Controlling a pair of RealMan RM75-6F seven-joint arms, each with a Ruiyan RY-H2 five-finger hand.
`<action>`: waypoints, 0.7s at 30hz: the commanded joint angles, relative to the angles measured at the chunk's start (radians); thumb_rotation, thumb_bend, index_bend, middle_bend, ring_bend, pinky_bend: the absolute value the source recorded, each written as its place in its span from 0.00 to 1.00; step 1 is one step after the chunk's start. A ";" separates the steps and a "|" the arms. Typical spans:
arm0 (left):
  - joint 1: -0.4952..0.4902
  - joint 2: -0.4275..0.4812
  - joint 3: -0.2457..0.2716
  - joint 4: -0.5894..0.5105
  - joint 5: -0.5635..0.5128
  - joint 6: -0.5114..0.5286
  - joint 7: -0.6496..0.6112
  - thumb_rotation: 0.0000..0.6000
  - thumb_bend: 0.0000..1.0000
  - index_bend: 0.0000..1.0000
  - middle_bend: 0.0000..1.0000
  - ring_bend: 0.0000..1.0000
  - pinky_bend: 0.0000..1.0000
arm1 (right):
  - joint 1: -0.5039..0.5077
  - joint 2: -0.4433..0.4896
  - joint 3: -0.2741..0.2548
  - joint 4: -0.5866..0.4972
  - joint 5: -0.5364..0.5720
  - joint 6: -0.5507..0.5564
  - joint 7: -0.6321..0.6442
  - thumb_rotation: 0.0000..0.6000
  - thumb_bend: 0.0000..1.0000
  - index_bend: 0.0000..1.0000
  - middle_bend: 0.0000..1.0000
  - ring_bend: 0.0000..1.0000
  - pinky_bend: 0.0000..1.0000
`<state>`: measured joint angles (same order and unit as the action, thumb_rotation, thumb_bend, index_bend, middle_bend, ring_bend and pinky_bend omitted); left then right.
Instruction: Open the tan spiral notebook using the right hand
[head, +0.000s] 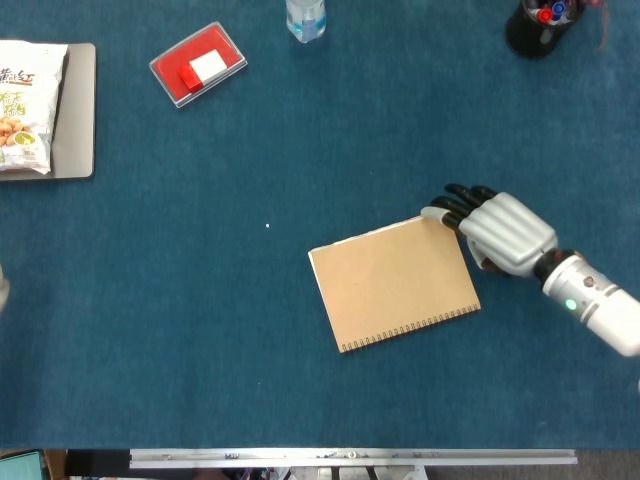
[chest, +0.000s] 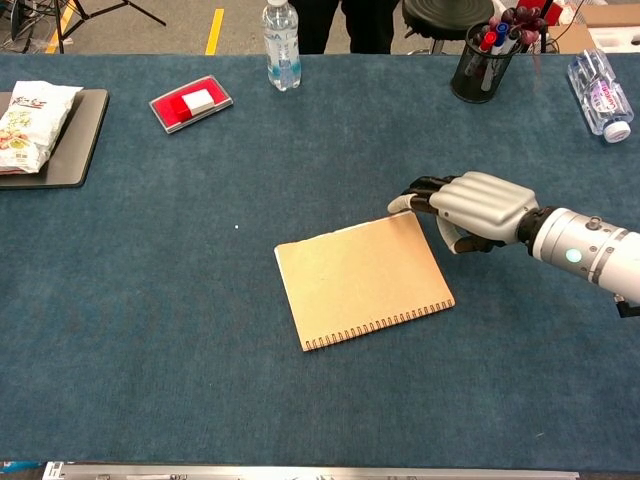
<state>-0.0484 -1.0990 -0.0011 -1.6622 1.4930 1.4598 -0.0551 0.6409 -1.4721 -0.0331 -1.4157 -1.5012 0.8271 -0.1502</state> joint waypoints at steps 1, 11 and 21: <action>0.000 0.001 0.000 -0.001 0.001 0.001 -0.002 1.00 0.30 0.66 0.61 0.57 0.72 | 0.005 -0.011 0.000 0.012 0.006 -0.009 0.006 1.00 0.97 0.17 0.16 0.07 0.20; 0.002 0.006 -0.001 -0.004 0.001 0.005 -0.011 1.00 0.30 0.66 0.61 0.57 0.72 | 0.018 -0.036 0.002 0.039 0.026 -0.034 0.015 1.00 0.97 0.17 0.16 0.07 0.20; 0.002 0.005 0.000 -0.003 0.002 0.003 -0.007 1.00 0.30 0.66 0.61 0.57 0.72 | 0.022 0.020 -0.020 -0.048 0.036 -0.060 0.031 1.00 0.97 0.17 0.16 0.07 0.20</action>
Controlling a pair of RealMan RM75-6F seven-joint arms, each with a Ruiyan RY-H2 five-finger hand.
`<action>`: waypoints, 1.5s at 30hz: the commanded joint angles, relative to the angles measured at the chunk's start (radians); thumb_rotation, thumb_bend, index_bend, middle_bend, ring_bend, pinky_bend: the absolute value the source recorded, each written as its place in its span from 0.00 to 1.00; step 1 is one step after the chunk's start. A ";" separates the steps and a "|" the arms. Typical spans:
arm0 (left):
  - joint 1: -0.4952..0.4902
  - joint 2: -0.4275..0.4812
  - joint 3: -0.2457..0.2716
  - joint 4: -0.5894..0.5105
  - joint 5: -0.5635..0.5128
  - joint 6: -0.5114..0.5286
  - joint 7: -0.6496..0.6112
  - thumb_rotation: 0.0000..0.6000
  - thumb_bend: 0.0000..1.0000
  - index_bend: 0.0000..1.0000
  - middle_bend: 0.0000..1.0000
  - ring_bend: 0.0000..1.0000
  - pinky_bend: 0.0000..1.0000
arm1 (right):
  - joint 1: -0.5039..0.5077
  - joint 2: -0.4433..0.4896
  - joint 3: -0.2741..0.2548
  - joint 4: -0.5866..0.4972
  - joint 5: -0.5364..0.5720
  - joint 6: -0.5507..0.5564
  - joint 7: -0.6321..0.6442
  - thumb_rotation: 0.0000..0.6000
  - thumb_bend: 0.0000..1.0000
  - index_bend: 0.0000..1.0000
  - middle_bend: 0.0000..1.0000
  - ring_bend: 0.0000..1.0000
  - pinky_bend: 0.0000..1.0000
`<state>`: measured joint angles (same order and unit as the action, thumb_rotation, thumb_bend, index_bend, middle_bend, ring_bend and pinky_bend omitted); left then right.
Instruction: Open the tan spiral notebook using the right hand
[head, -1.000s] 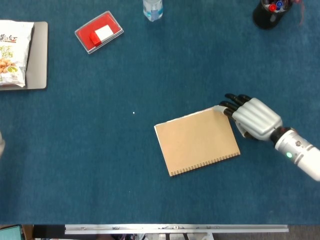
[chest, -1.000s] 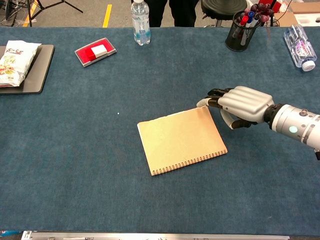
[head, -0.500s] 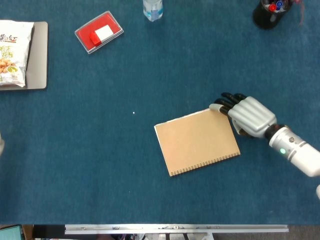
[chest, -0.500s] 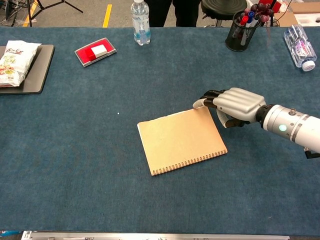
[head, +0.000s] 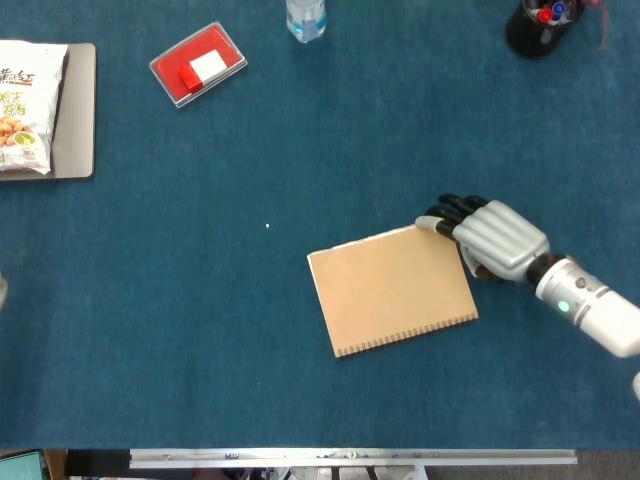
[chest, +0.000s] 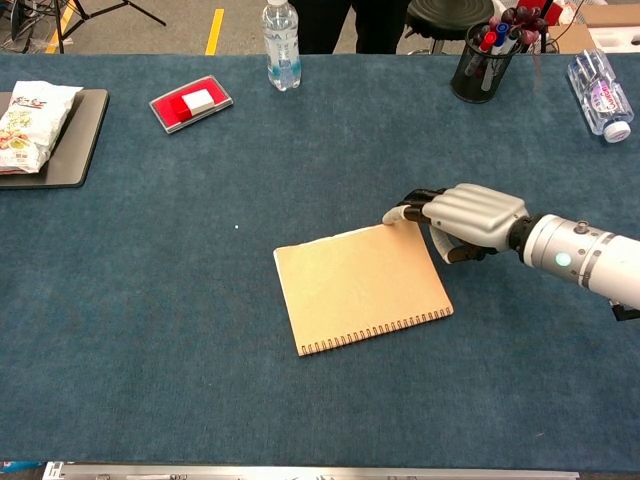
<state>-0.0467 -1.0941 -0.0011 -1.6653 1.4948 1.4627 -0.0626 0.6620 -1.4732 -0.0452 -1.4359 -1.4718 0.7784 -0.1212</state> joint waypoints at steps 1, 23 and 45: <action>0.000 -0.001 0.000 0.001 -0.001 -0.001 0.002 1.00 0.30 0.66 0.61 0.57 0.72 | 0.002 0.034 -0.011 -0.049 0.014 -0.021 0.005 1.00 0.97 0.17 0.16 0.07 0.20; -0.004 -0.009 0.001 0.005 -0.005 -0.010 0.017 1.00 0.30 0.66 0.61 0.57 0.72 | 0.003 0.178 -0.044 -0.236 0.061 -0.059 -0.018 1.00 0.96 0.17 0.19 0.07 0.20; -0.006 -0.012 0.003 0.007 -0.006 -0.016 0.018 1.00 0.30 0.66 0.61 0.57 0.72 | -0.017 0.167 -0.049 -0.203 0.001 0.001 0.003 1.00 0.76 0.17 0.18 0.07 0.20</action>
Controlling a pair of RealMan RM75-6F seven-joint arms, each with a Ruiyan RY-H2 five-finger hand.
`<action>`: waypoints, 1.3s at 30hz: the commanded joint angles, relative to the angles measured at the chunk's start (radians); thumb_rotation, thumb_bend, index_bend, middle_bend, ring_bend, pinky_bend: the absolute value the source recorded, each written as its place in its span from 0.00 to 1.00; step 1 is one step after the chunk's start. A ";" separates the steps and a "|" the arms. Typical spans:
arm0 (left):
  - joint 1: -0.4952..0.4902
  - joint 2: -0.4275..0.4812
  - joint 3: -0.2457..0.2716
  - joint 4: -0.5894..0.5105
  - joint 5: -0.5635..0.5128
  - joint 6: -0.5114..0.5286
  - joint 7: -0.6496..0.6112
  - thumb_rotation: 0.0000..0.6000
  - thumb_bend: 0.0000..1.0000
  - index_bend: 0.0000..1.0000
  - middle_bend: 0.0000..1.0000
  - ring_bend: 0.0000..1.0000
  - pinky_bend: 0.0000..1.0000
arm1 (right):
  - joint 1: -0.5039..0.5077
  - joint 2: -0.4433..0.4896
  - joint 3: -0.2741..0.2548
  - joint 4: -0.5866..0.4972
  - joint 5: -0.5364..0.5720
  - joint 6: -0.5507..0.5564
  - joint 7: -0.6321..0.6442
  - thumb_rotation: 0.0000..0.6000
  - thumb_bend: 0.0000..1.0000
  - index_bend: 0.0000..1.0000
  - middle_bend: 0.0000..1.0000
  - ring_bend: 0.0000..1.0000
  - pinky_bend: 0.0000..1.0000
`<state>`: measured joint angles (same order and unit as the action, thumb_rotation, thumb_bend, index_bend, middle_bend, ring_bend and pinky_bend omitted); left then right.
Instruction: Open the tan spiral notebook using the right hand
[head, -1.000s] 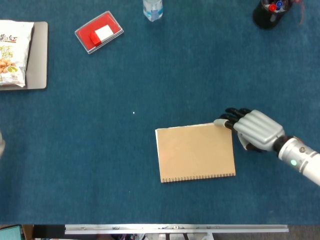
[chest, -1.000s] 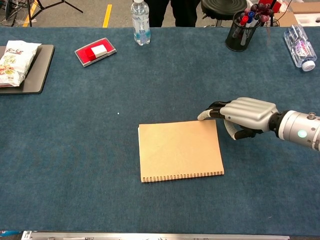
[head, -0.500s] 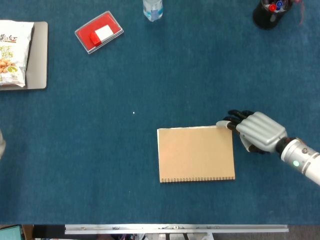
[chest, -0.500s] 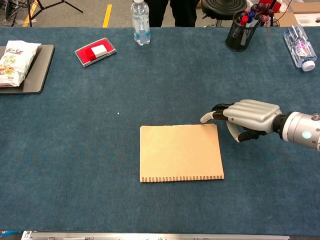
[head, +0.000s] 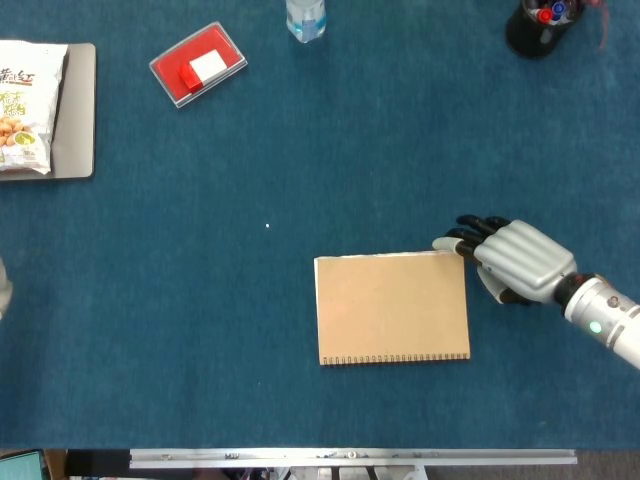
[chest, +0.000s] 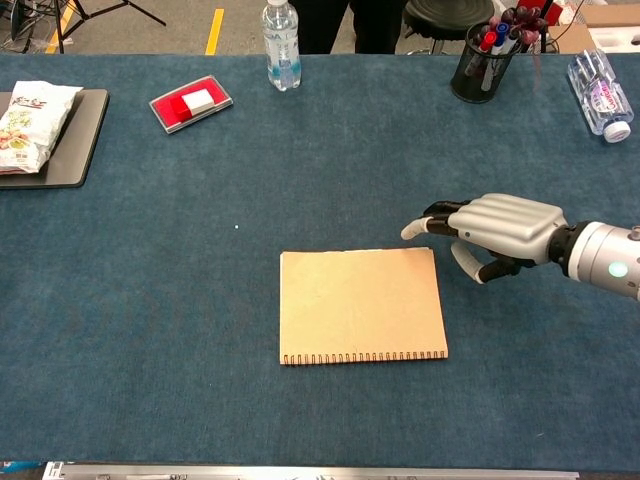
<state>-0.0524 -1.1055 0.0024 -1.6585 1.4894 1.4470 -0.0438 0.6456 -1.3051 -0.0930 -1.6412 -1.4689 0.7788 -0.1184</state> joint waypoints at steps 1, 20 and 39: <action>0.000 0.000 0.000 0.000 -0.001 0.000 -0.001 1.00 0.30 0.66 0.61 0.57 0.72 | -0.001 -0.003 -0.001 0.006 -0.003 0.001 -0.001 1.00 0.74 0.17 0.18 0.07 0.20; -0.001 0.000 -0.001 0.001 -0.005 -0.003 -0.001 1.00 0.30 0.66 0.61 0.57 0.72 | -0.024 -0.042 -0.046 0.154 -0.243 0.180 -0.152 1.00 0.17 0.20 0.19 0.07 0.20; 0.000 0.002 -0.001 -0.001 -0.002 0.001 -0.007 1.00 0.30 0.66 0.61 0.57 0.72 | -0.032 -0.156 -0.071 0.318 -0.369 0.276 -0.094 1.00 0.12 0.20 0.19 0.07 0.20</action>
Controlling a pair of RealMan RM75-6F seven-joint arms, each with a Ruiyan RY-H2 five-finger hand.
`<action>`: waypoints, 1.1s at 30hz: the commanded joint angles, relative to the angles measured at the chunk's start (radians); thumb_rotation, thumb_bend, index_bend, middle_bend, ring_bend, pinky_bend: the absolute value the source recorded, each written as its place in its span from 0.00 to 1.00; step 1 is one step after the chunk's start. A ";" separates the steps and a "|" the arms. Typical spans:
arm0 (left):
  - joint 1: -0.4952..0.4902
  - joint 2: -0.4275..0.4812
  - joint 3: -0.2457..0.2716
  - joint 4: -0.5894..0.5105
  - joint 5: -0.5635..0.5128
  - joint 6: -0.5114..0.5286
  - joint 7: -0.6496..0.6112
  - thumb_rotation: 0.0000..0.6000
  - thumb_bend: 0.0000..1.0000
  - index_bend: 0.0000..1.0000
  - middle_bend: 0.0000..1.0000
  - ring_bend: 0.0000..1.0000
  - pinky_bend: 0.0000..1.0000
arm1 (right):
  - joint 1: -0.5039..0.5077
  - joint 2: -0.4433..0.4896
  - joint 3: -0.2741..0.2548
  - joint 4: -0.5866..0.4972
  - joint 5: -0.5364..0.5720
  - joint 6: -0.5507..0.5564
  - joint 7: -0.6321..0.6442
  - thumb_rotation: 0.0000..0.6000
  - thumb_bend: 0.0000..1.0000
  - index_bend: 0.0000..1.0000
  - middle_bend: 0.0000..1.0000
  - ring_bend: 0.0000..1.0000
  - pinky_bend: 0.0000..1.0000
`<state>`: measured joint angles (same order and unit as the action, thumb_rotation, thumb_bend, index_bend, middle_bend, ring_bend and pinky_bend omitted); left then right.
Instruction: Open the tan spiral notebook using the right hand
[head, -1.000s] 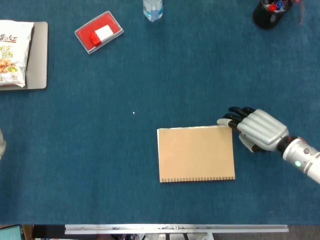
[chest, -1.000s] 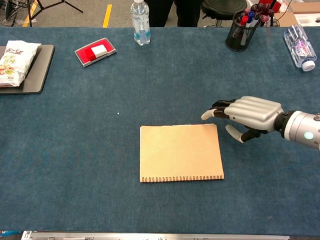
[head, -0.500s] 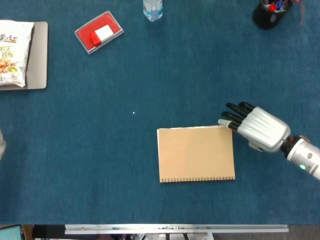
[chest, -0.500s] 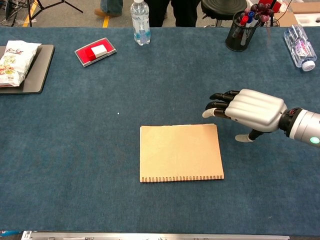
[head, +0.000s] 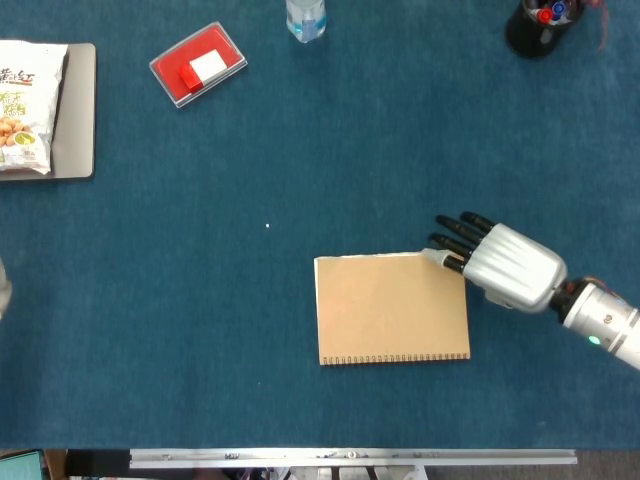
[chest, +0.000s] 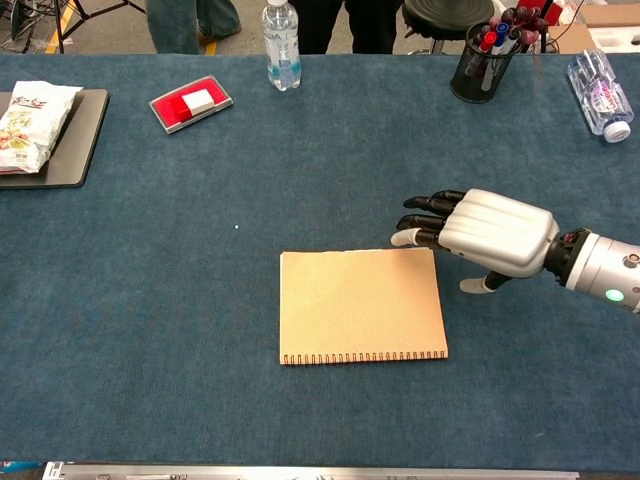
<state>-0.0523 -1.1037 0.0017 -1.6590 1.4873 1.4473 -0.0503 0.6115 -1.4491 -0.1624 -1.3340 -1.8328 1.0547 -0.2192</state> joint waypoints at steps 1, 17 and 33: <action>0.000 0.001 0.000 -0.001 0.001 0.001 -0.001 1.00 0.30 0.66 0.61 0.57 0.72 | 0.002 -0.017 -0.002 0.017 -0.006 0.001 0.009 1.00 0.12 0.20 0.19 0.07 0.20; 0.002 0.003 0.001 -0.003 0.005 0.005 -0.006 1.00 0.30 0.66 0.61 0.57 0.72 | 0.005 -0.098 -0.005 0.108 -0.020 0.022 0.068 1.00 0.12 0.21 0.21 0.08 0.20; 0.002 0.005 0.001 -0.005 0.006 0.006 -0.007 1.00 0.30 0.66 0.61 0.57 0.72 | -0.001 -0.140 -0.014 0.174 -0.040 0.077 0.118 1.00 0.13 0.27 0.27 0.13 0.22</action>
<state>-0.0501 -1.0985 0.0030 -1.6636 1.4937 1.4533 -0.0574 0.6110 -1.5881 -0.1760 -1.1609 -1.8721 1.1313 -0.1024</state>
